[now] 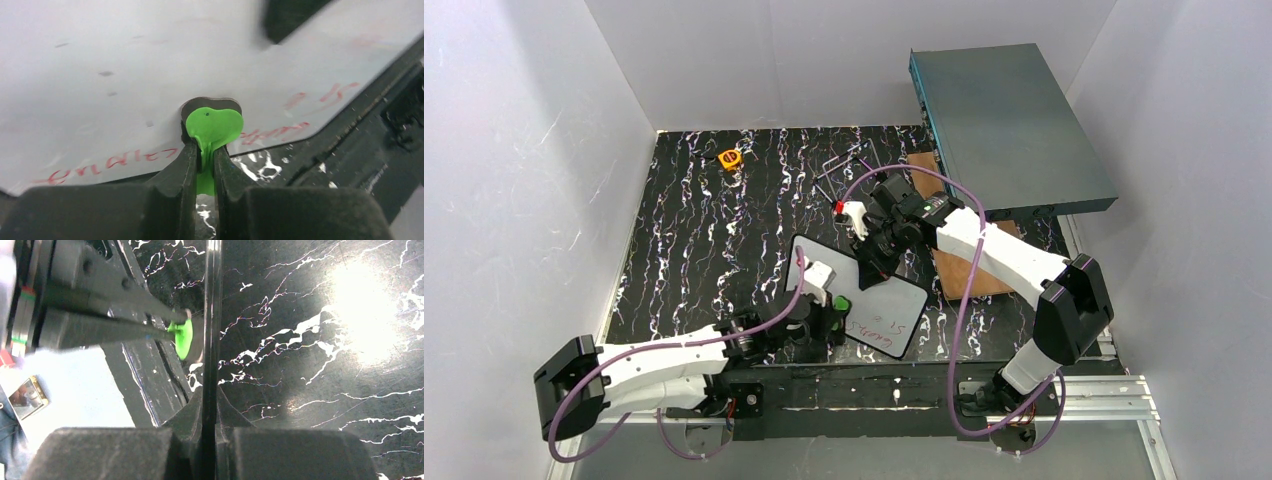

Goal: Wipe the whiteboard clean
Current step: Erase the center of the board with the whiteboard.

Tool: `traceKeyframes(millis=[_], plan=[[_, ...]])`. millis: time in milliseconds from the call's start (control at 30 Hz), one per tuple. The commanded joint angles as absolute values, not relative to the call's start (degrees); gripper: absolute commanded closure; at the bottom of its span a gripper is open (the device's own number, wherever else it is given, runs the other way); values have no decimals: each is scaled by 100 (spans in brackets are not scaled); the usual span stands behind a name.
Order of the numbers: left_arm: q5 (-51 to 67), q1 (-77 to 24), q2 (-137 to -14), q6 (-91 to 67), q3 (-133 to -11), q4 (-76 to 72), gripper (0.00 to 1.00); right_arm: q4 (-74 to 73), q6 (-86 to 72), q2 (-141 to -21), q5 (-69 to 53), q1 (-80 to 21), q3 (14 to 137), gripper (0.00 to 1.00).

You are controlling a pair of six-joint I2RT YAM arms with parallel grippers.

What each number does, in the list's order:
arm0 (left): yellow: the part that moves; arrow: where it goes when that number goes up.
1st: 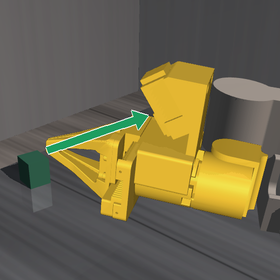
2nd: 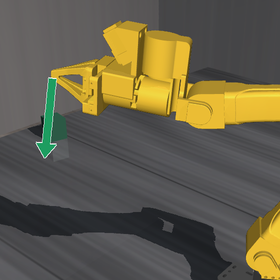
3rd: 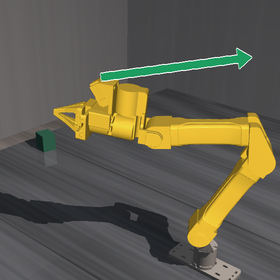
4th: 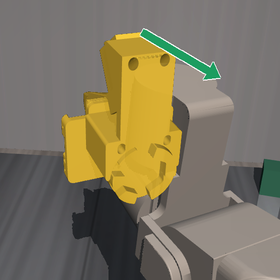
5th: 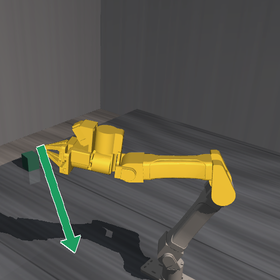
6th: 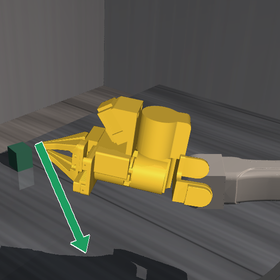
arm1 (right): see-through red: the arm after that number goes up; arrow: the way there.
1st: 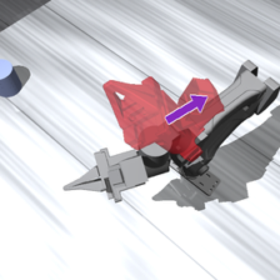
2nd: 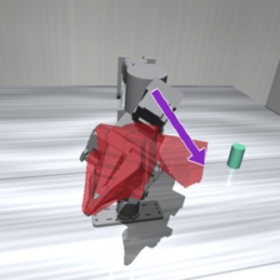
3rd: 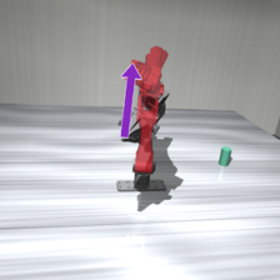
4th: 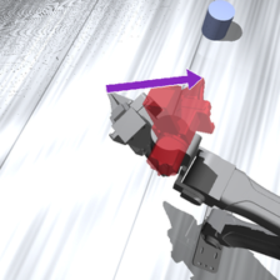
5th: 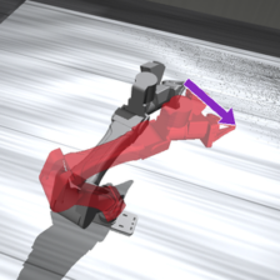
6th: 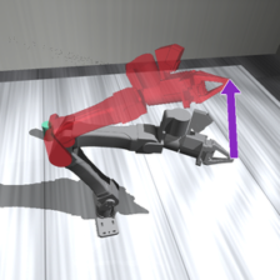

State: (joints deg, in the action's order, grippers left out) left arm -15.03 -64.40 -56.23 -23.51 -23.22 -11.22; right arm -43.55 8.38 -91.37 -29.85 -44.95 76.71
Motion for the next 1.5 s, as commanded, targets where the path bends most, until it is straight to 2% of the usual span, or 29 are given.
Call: traceKeyframes(millis=[0,200,400,533,600,833,967,1200,1333,1467], plan=[[-2050,-5989,-5217,-3003,-1974,-1186,100,-4095,1011,-9184,-3050,-4558,7839,99],[-2322,-5297,-5103,-3085,-1971,-1256,100,-4103,1008,-9216,-3050,-4575,7850,99],[-1910,-4835,-5393,-3061,-2168,-1477,100,-4098,1015,-9220,-3052,-4588,7849,99],[-896,-4867,-5790,-3014,-2085,-2270,100,-4098,1010,-9252,-3072,-4593,7864,99],[-756,-5062,-5981,-2993,-2084,-2565,100,-4111,1010,-9263,-3076,-4597,7881,99],[-915,-5814,-6413,-2670,-2685,-2665,100,-4130,1010,-9306,-3068,-4623,7905,99],[-1651,-5776,-6133,-2414,-2763,-2295,100,-4120,1017,-9286,-3052,-4632,7890,99],[-1846,-4512,-5452,-2151,-2658,-1890,100,-4114,1014,-9286,-3058,-4632,7900,99],[-1460,-4044,-5611,-2087,-2631,-1857,100,-4118,1015,-9265,-3037,-4634,7885,99],[-833,-4000,-5820,-2175,-2415,-2266,100,-4110,1019,-9251,-3023,-4632,7869,99]])
